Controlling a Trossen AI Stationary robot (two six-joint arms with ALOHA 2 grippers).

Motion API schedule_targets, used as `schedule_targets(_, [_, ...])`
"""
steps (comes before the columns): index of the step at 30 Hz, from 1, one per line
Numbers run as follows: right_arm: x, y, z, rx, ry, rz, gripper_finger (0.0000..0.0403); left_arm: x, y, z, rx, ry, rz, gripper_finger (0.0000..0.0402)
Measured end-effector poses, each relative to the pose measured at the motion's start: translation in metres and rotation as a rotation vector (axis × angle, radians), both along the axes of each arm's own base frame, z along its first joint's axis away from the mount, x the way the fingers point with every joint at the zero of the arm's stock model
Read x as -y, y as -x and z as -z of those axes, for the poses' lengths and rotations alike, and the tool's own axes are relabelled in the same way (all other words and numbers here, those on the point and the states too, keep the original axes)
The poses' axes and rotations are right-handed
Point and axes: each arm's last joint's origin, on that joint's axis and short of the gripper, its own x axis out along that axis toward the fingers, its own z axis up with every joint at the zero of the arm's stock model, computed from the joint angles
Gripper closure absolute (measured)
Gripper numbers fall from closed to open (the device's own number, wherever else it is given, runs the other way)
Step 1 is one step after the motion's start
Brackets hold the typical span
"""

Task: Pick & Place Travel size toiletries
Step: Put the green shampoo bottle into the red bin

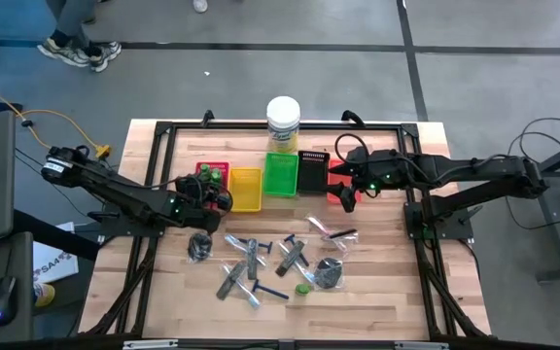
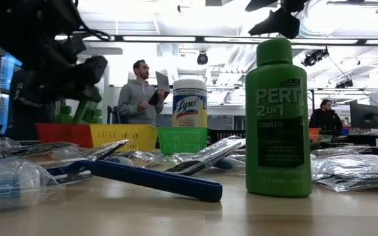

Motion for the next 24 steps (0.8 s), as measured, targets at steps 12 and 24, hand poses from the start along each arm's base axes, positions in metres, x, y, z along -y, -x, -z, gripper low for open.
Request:
schedule_targets(12, [0.0, 0.0, 0.0, 0.0, 0.008, 0.015, 0.0125, -0.004, 0.012, 0.022, 0.01, -0.042, -0.023, 0.0305])
schedule_targets(24, [0.001, 0.0, 0.0, 0.001, 0.02, 0.038, 0.0125, -0.007, 0.015, 0.034, 0.035, -0.051, -0.044, 0.0305])
